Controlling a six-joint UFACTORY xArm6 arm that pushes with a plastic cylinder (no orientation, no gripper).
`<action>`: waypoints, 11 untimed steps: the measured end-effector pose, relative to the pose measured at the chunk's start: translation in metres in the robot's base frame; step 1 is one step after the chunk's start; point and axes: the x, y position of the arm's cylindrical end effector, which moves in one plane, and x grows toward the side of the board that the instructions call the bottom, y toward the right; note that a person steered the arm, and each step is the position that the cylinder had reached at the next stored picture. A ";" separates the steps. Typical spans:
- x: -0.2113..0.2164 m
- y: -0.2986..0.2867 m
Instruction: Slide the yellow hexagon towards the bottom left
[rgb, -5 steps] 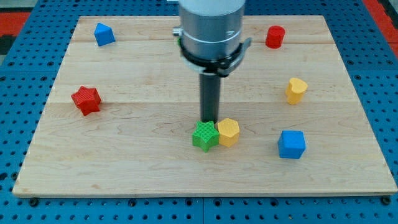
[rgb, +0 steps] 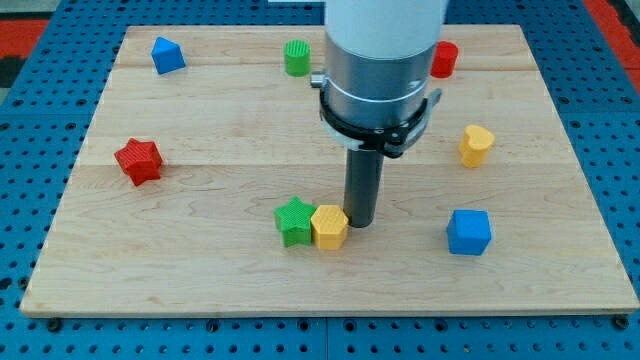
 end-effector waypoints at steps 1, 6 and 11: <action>0.019 0.009; 0.040 -0.045; 0.076 -0.152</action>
